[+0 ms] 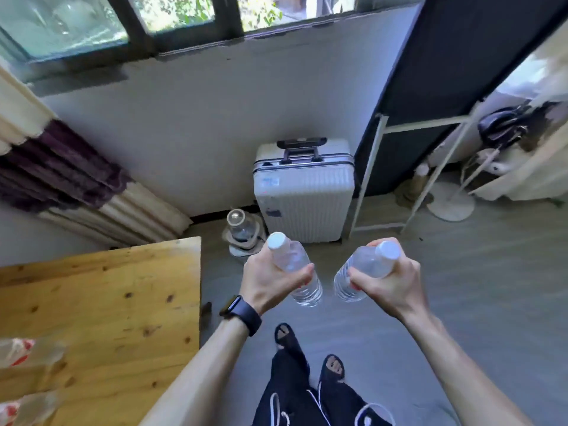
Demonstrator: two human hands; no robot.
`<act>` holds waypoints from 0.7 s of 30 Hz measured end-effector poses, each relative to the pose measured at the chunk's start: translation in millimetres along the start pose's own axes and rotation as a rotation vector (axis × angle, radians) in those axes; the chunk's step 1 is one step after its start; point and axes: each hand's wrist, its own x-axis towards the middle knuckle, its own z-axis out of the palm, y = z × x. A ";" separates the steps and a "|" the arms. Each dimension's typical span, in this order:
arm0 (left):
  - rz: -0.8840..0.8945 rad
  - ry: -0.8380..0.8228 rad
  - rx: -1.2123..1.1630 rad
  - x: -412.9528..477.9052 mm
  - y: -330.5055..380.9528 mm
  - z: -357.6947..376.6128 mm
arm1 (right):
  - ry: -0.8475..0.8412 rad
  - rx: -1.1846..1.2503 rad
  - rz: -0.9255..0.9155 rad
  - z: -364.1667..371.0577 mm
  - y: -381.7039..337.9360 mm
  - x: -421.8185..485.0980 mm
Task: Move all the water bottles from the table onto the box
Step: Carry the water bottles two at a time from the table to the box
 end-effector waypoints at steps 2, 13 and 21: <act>0.084 -0.106 0.027 24.4 22.4 23.0 | 0.079 0.003 0.073 -19.9 15.0 7.8; 0.588 -0.630 0.140 116.9 207.5 182.5 | 0.588 0.005 0.484 -149.3 92.7 5.2; 0.965 -0.944 0.289 86.4 350.5 315.9 | 0.988 0.016 0.632 -260.4 137.7 -13.1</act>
